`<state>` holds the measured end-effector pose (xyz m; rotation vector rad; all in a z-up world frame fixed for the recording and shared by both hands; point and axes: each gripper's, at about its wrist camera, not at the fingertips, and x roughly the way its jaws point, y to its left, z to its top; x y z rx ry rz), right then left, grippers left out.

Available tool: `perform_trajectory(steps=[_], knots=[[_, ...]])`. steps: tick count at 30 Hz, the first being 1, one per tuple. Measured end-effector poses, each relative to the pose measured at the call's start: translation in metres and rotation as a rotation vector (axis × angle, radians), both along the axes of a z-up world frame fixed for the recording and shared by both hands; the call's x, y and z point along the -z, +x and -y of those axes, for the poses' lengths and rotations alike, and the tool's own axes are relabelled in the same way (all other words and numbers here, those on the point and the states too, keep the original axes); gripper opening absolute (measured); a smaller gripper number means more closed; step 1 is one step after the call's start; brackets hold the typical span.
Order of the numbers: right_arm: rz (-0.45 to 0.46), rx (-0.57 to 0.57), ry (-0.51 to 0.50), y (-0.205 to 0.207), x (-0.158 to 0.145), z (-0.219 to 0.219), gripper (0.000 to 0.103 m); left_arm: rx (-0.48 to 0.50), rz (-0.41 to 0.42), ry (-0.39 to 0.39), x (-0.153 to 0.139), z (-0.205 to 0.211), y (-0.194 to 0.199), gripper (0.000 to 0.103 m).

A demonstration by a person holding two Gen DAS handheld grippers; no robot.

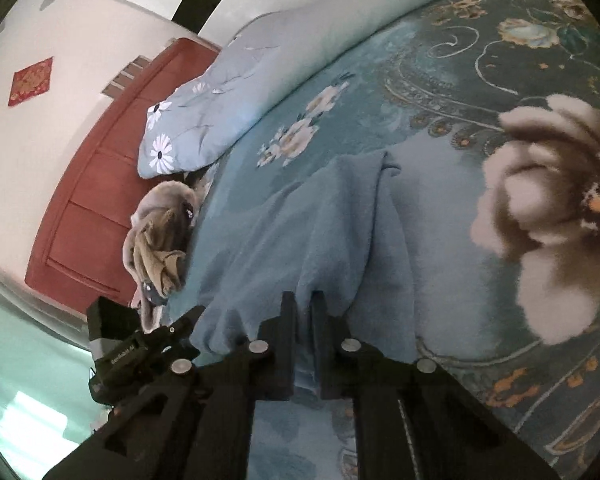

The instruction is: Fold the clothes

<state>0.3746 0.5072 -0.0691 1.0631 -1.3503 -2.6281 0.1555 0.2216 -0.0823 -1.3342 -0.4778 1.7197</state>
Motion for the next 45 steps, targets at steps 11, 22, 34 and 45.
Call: perform_trajectory(steps=[11,22,34,45], knots=[[0.049,0.023,-0.038,0.021,0.029,-0.009,0.004,0.007,-0.019,-0.041,0.015,0.007,0.011,0.006],[0.036,0.038,0.088,0.028,0.015,-0.005,0.037,0.036,-0.164,-0.004,-0.02,0.018,0.001,0.071],[0.087,0.072,0.126,-0.014,0.029,-0.012,0.065,0.132,-0.101,-0.033,0.02,-0.035,-0.021,0.072],[0.073,0.033,0.106,-0.025,0.027,-0.005,0.018,0.174,-0.102,-0.027,0.017,-0.042,-0.017,0.021]])
